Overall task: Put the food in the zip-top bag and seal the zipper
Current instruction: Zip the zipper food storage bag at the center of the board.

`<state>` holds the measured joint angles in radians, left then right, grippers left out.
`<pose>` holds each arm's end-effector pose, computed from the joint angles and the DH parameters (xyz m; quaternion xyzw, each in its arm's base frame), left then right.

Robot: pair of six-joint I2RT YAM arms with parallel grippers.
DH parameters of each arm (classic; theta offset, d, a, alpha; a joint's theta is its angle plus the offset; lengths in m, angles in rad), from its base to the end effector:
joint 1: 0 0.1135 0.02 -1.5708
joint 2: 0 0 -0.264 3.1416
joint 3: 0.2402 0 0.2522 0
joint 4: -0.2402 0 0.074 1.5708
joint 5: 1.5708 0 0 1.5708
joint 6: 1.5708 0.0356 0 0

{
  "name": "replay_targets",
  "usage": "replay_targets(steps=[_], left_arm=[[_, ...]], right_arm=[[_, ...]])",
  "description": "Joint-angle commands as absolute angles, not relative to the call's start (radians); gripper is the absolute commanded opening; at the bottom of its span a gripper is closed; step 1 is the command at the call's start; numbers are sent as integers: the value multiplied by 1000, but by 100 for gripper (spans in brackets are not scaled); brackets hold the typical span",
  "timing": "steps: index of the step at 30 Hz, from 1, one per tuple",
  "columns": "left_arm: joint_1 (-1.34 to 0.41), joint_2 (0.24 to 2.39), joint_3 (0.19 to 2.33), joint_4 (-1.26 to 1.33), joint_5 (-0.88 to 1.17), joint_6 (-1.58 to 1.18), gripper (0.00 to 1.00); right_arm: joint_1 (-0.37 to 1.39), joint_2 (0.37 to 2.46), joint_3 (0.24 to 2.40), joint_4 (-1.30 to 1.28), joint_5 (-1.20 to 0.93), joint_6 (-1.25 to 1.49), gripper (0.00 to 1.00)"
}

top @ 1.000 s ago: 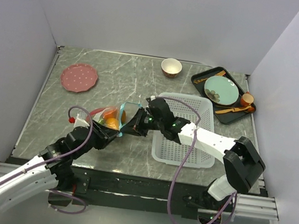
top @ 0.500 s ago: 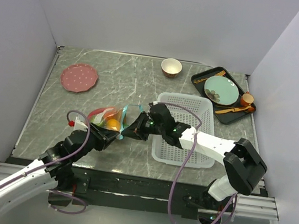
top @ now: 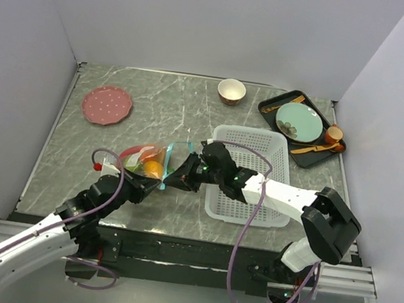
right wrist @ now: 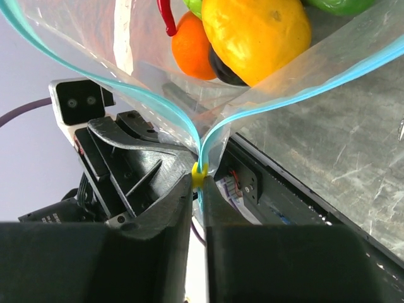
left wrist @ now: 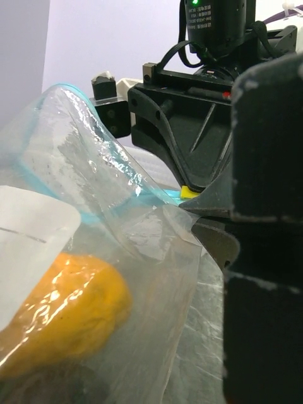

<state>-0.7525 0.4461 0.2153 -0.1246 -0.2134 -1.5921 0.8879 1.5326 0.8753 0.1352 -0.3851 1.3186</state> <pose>0.1044 -0.0875 0.1919 -0.3882 0.7206 -0.4893 0.3009 0.1999 0.2669 0.2218 0.0880 0.8505 0.5133 0.0736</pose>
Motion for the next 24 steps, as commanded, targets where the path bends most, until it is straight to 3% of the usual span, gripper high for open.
replay_targets(steps=[1,5,12,24], left_arm=[[-755,420,261,-132,-248,-1589,1],[-755,397,256,-152,-258,-1588,1],[-756,387,247,-160,-253,-1591,1],[-756,397,241,-144,-241,-1588,1]], right_arm=[[900,1485,884,117,-371,1289,34],[902,1479,911,63,-365,1263,40],[902,1499,931,83,-371,1261,40],[902,1526,959,112,-380,1258,31]])
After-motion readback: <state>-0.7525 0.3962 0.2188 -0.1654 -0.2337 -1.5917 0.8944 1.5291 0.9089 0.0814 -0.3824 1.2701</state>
